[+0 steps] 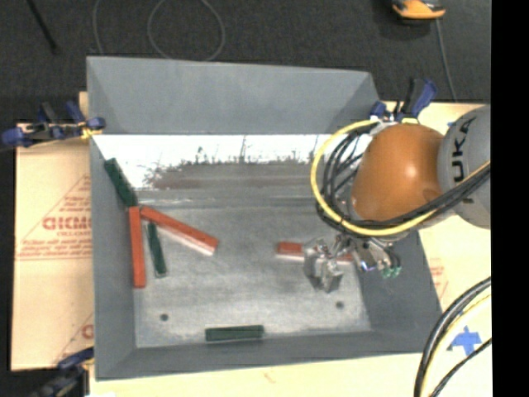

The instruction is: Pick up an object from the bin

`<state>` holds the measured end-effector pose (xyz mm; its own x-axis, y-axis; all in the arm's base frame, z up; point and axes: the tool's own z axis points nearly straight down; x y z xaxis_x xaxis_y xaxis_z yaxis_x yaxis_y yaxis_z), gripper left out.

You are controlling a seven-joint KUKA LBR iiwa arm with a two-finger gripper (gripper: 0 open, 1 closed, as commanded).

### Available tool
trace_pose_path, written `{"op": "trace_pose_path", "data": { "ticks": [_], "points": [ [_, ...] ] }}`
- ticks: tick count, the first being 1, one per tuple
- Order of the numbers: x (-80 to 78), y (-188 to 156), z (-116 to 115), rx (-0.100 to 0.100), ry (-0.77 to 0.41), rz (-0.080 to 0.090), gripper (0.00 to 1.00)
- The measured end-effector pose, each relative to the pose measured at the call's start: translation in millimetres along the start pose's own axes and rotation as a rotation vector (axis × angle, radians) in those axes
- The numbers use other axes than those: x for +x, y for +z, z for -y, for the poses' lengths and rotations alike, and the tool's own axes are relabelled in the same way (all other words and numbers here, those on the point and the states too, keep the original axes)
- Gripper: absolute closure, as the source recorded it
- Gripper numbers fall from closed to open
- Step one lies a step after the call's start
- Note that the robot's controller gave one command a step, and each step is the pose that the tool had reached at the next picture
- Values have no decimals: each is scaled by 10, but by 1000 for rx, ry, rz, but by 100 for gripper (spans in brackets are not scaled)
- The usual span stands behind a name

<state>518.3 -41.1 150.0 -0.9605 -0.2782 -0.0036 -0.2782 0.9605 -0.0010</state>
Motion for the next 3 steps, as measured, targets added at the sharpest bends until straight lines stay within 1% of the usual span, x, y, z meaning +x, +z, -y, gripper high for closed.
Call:
{"op": "trace_pose_path", "data": {
  "ticks": [1, 2, 3],
  "points": [
    [8, -675, 865, 9, 8, 6, 100],
    [7, -635, 803, 0, 3, 0, 0],
    [-379, 757, 613, -2, -73, -2, 0]
  ]
}}
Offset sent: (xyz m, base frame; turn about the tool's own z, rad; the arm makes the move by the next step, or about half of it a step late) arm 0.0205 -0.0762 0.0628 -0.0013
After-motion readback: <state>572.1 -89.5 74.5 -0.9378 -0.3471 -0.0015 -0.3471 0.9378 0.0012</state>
